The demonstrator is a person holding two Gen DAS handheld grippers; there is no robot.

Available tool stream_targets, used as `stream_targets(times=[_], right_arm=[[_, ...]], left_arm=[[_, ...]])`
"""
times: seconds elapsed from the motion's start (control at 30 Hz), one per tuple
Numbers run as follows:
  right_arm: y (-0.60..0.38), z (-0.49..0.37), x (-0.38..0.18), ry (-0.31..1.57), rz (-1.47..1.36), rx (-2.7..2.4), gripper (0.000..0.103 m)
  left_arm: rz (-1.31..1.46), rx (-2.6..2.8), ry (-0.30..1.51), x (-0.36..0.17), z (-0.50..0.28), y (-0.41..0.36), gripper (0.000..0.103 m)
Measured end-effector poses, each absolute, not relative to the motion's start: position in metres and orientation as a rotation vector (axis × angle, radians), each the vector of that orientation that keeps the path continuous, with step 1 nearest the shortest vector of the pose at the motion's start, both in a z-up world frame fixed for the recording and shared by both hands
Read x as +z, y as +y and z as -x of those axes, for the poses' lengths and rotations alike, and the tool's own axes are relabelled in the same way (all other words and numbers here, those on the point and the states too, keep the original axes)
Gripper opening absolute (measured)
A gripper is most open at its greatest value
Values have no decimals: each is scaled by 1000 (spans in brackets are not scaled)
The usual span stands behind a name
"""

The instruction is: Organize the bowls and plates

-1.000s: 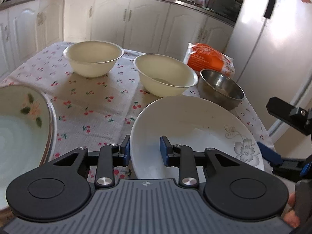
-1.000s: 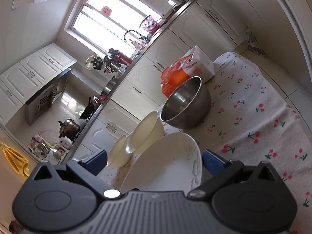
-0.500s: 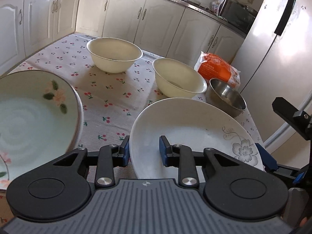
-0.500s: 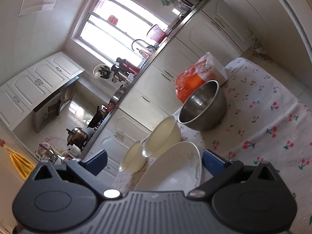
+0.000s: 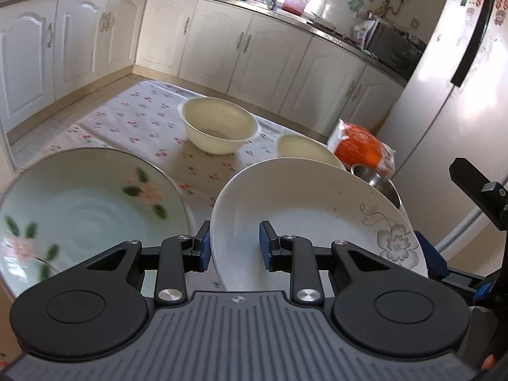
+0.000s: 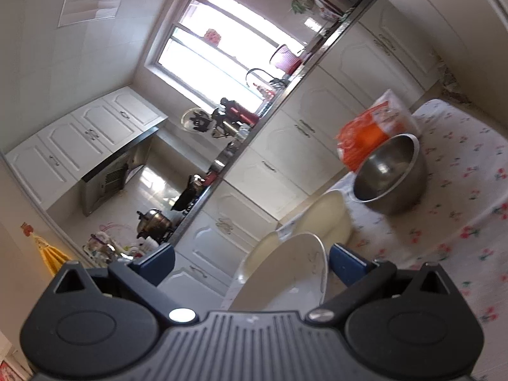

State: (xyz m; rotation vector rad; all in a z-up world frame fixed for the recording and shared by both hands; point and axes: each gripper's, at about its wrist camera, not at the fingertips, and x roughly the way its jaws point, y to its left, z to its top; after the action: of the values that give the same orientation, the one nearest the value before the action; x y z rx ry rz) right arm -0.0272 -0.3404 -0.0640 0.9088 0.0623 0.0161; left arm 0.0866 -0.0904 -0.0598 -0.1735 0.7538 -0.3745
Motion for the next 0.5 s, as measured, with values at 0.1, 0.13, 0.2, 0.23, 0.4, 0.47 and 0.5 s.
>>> stream_targets(times=[0.1,0.13,0.2,0.23,0.4,0.47,0.5], right_arm=[[-328,17,-59,63,-905,61,103],[-324,14,-58,63,-906,73,103],[-316,6,-55,70,-905,102,103],[-312,2,-55,75,-904,114,103],[-286,-22,-57,121,-899,170,103],[-278,-31,-59,134,-910,196,103],[-274,-35,-60,140,-920,209,103]], left_arm=[[183,-344,745,-56,-89,-74,31],[186,-336,743,-55,-88,-69,31],[193,-313,736,-52,-90,-55,31],[194,-304,733,-52,-91,-52,31],[204,-239,710,-47,-97,-21,32],[202,-216,704,-47,-99,-12,32],[202,-206,703,-47,-100,-6,32]])
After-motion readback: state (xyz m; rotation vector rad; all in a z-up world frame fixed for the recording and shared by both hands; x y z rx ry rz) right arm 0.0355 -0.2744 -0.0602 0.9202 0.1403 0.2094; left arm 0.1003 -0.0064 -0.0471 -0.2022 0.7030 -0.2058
